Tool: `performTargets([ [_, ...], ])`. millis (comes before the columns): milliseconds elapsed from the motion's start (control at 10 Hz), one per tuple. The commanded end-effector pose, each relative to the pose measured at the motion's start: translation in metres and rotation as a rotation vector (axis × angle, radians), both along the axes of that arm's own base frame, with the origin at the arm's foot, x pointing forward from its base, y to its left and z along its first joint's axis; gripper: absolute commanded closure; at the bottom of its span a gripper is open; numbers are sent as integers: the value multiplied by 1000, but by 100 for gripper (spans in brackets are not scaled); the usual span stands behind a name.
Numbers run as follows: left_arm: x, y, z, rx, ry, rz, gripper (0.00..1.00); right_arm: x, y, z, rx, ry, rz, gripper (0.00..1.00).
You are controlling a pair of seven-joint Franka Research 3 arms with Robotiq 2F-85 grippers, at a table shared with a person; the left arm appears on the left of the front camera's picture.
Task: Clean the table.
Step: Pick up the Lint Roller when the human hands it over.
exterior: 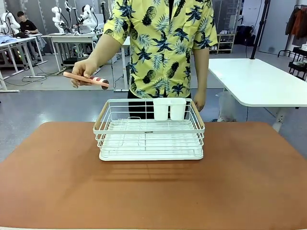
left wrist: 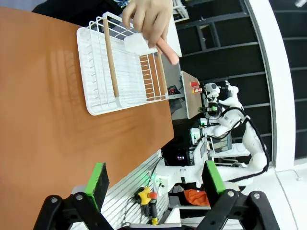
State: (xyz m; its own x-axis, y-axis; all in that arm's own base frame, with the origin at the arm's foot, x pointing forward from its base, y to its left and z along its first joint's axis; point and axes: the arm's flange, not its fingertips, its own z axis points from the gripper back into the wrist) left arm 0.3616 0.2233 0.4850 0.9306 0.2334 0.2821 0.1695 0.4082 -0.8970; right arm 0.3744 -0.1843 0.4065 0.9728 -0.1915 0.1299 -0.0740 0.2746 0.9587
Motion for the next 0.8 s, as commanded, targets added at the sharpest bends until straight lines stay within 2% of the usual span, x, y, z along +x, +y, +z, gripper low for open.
performTargets([
  [0, 17, -19, 33, -24, 127, 51, 0, 0, 1, 2, 5, -8, 3, 0],
  [100, 24, -37, 44, -25, 178, 95, 0, 0, 1, 2, 5, -8, 3, 0],
  [300, 36, -63, 57, -71, 232, 227, 0, 0, 1, 2, 5, -8, 3, 0],
  [400, 40, -73, 62, -63, 213, 283, 0, 0, 1, 2, 5, -8, 3, 0],
  [700, 49, -113, 68, 21, 245, 407, 0, 0, 1, 2, 5, -8, 3, 0],
])
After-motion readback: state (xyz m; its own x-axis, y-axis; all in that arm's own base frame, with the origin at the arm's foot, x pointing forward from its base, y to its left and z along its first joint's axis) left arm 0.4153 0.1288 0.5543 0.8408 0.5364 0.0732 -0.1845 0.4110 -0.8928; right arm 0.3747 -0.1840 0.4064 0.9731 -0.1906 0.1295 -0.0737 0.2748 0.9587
